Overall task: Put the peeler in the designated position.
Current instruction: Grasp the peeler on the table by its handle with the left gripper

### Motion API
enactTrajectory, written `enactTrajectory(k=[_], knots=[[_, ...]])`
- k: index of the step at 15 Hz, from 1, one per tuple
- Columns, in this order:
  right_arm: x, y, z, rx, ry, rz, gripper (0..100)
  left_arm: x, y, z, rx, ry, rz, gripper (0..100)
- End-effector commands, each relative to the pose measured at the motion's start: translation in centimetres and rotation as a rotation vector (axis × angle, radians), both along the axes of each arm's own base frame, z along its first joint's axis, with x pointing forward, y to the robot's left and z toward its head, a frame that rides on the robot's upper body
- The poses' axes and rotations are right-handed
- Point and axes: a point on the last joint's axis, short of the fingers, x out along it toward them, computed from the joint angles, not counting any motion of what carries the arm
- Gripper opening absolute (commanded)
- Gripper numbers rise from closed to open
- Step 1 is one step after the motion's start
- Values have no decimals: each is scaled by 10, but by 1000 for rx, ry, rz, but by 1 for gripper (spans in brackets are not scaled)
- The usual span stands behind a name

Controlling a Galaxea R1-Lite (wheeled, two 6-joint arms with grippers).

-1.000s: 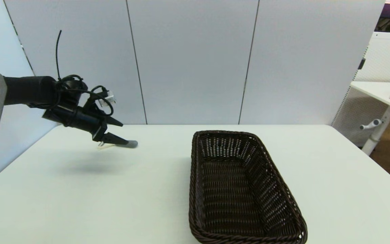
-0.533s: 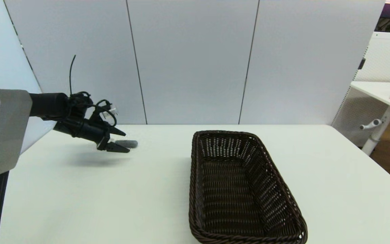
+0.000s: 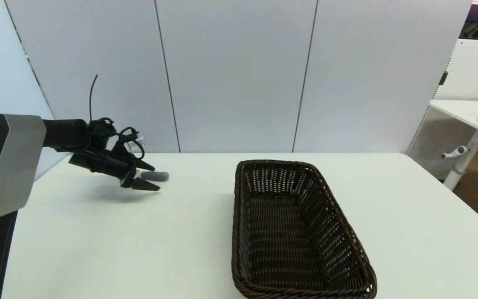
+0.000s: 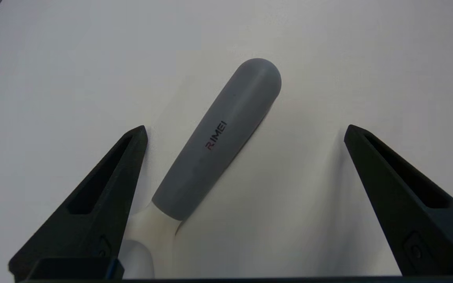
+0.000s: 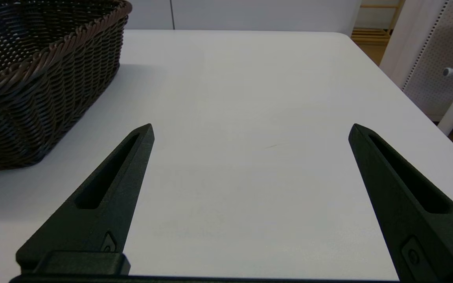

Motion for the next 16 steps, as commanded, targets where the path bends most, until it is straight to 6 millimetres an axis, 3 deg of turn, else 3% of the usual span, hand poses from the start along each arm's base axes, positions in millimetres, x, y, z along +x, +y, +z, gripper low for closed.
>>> enactTrajectory(k=[1,16], knots=[[0,0,0,-1,0,1,100,-1,0,3,-3,-5,-4,100],[0,0,0,-1,0,2,100,0,-2,-1,-5,6,-5,100]])
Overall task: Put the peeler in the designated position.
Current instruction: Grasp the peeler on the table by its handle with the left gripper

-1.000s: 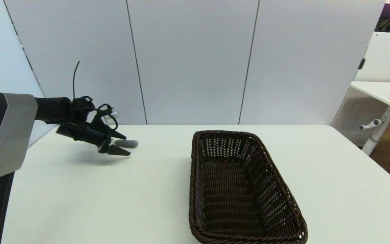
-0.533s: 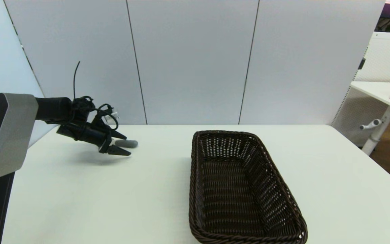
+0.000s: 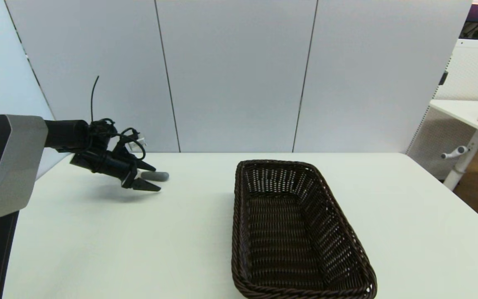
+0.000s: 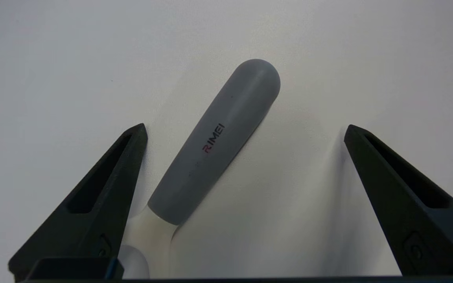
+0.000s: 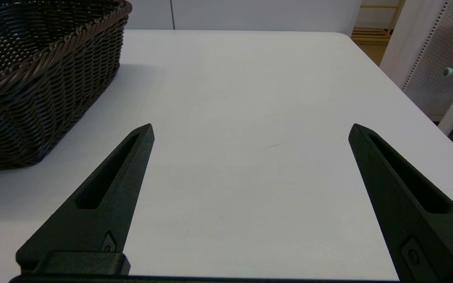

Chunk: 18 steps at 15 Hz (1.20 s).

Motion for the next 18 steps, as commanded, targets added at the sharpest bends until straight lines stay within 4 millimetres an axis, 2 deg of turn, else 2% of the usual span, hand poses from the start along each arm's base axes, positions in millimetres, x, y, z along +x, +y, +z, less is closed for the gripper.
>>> enactTrajectory(k=[1,5,8,18], knots=[[0,0,0,-1,0,1,100,-1,0,2,-2,-4,-5,100],[0,0,0,-1,0,1,100,0,1,5,20,-33,-6,100],[0,0,0,-1,0,1,100,11,1,8,44,-154,-4,100],[0,0,0,-1,0,1,100,6,-1,5,42,-91,-1,100]])
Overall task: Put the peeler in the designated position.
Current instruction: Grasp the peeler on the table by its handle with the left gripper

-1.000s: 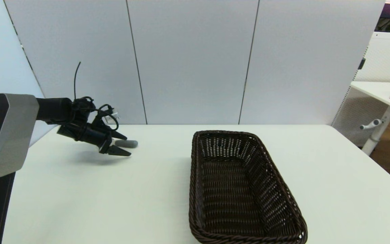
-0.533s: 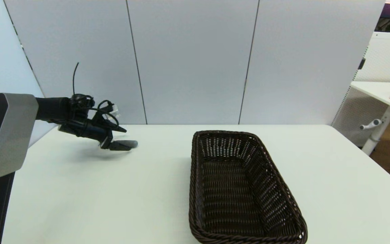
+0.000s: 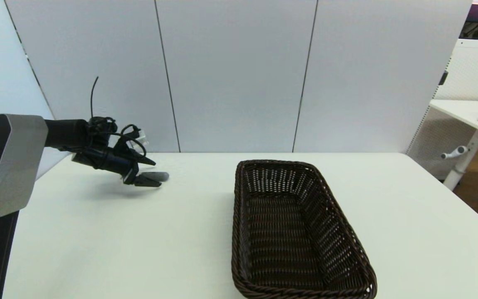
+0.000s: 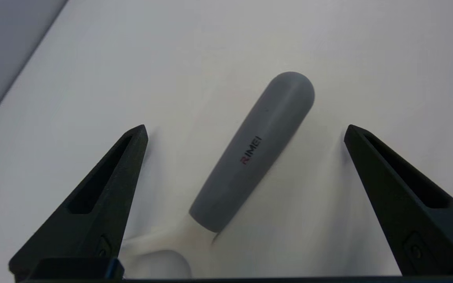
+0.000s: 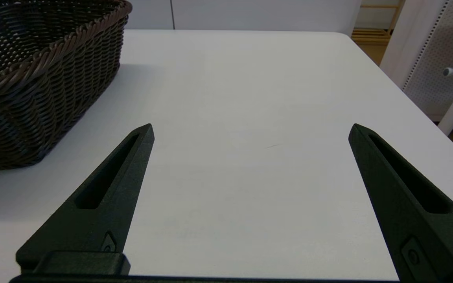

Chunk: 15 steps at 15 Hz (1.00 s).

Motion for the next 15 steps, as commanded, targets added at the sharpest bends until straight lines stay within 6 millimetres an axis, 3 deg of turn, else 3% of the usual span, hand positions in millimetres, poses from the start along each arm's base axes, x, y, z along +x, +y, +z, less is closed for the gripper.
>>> enactTrajectory(k=[1,15], knots=[[0,0,0,0,0,2,100,-1,0,0,2,-1,-7,100],[0,0,0,0,0,1,100,0,-2,-4,-3,16,-8,100]])
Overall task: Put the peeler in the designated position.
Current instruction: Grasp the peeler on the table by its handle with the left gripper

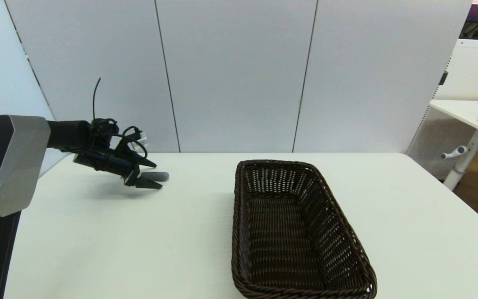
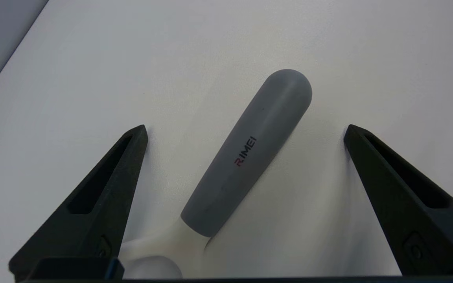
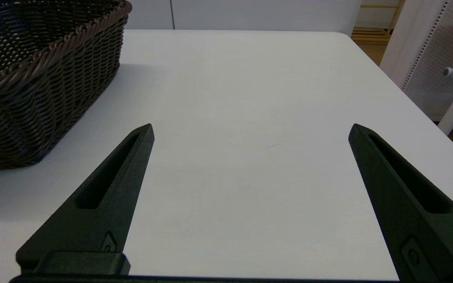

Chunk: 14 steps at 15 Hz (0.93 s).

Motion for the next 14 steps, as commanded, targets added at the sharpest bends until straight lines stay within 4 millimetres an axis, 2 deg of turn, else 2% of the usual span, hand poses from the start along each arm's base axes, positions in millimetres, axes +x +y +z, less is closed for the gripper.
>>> enactTrajectory(k=[1,13,14], knots=[[0,0,0,-1,-1,2,100,0,0,0,-3,1,-5,100],[0,0,0,-1,-1,1,100,-2,-1,-1,-10,25,4,100],[0,0,0,-1,-1,1,100,-2,0,-1,-10,25,5,0]])
